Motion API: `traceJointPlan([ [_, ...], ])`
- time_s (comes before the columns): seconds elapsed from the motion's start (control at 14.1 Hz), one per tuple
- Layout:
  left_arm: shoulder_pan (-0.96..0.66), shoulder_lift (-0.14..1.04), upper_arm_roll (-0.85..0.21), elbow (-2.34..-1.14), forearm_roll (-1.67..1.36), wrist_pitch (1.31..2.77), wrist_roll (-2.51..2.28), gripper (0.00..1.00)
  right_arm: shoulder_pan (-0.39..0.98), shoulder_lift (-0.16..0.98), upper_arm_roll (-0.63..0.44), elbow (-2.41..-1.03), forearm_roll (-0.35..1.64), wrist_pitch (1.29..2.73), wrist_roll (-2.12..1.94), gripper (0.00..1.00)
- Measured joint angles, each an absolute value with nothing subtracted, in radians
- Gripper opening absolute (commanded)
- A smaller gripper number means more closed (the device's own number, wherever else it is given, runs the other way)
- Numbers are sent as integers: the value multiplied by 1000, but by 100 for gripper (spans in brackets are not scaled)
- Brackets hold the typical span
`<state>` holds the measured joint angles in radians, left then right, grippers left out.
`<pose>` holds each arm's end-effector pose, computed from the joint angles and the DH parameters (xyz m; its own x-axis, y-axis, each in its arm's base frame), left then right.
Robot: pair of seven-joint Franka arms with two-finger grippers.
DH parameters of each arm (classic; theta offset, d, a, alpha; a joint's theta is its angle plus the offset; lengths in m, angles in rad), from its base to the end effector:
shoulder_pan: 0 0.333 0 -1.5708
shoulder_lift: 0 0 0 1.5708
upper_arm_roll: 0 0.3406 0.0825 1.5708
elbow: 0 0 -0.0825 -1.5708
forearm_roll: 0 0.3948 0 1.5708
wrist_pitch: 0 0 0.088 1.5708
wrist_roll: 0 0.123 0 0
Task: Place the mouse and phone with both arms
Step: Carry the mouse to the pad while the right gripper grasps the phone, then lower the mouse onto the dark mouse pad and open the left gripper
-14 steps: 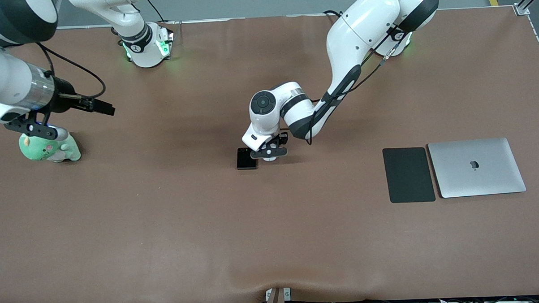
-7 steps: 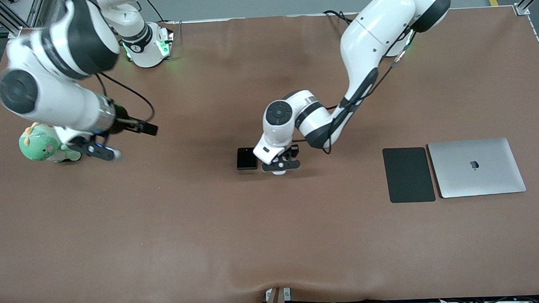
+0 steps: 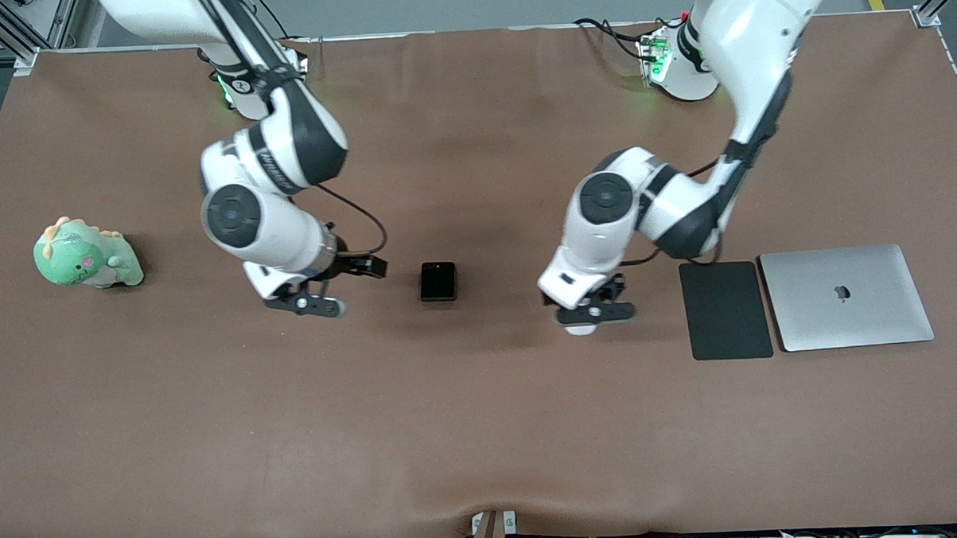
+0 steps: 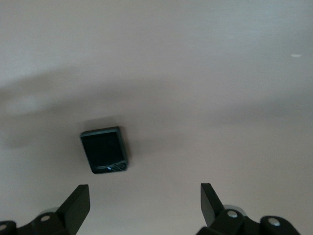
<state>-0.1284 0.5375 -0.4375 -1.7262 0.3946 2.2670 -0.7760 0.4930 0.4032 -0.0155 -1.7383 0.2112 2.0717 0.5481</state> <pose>0.6092 -0.3321 0.3011 0.9934 0.0247 0.1116 0.0280 -0.9992 -0.0283 0.5850 0.3192 0.3424 0.9737 -0.1665 -0.1555 -0.1839 -0.9773 -0.1048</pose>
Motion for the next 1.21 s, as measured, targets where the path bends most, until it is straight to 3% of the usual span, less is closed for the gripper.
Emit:
traceJointPlan([
  [0.28, 122, 499, -512, -1836, 395, 2267, -581, 57, 565, 541, -16, -1712, 210, 2226, 543, 100],
  [0.71, 369, 524, -519, -1913, 395, 2324, -311, 58, 662, 681, -17, -1637, 164, 2323, 541, 100],
  [1.21, 439, 613, -523, -1949, 395, 2420, -237, 63, 663, 710, -21, -1625, 93, 2348, 538, 100],
])
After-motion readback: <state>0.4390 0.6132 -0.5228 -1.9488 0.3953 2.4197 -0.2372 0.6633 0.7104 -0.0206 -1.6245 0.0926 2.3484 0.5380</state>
